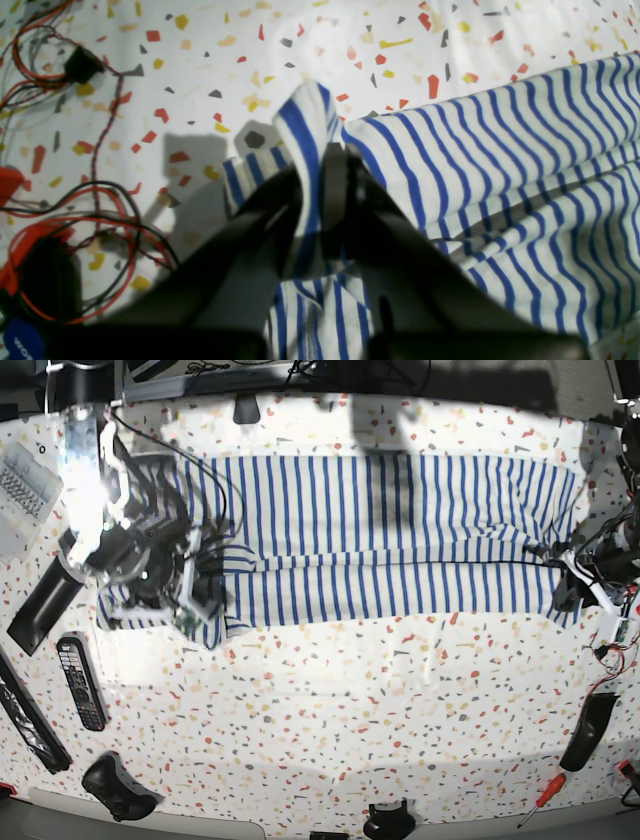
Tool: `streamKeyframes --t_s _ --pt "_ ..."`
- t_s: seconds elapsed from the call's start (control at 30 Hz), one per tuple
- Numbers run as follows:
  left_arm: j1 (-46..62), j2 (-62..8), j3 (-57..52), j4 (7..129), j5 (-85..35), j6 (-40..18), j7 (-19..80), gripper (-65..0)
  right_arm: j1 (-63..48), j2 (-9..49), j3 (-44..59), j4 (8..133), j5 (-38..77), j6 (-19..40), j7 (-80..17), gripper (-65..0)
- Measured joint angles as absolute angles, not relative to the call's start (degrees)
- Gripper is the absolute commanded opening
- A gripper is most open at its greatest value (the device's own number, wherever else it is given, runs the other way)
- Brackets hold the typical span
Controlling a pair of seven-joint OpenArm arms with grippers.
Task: Layout the t-shirt on the table in an organized manner, then fold the t-shirt properly
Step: 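Move the right gripper to the sleeve end of the folded shirt and grasp, then pull both ends of the folded shirt apart to straighten it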
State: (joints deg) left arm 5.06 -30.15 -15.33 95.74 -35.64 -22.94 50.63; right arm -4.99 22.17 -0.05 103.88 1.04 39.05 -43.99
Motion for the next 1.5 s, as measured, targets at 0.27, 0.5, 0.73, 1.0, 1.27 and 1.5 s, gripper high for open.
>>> streamKeyframes --t_s 0.27,0.5,0.73,1.0,1.27,1.5 --pt "5.06 -30.15 -15.33 95.74 -35.73 -22.94 50.61 -65.0 -21.56 22.20 14.28 114.96 0.12 39.05 -38.35 -65.0" --pt "5.04 -30.15 -15.33 95.74 -35.75 -22.94 51.05 -65.0 -27.38 22.04 24.18 116.38 7.55 39.07 -38.11 -65.0" --pt "7.42 -30.15 -15.33 95.74 -35.70 -23.46 50.87 -65.0 -29.41 21.93 25.71 116.38 7.55 39.07 -37.95 -65.0" --pt "13.15 -30.17 -15.33 95.74 -35.55 -26.15 49.04 -65.0 -29.52 21.87 25.71 116.38 7.55 39.07 -37.98 -65.0" --pt "15.44 -30.15 -15.33 95.74 -26.57 -26.41 43.42 -48.2 -29.52 21.89 25.71 116.38 7.55 39.07 -37.98 -65.0" --pt "15.44 -30.17 -15.33 95.74 -26.52 -26.22 42.09 -38.8 -29.52 21.89 25.71 116.38 7.55 39.07 -37.98 -65.0"
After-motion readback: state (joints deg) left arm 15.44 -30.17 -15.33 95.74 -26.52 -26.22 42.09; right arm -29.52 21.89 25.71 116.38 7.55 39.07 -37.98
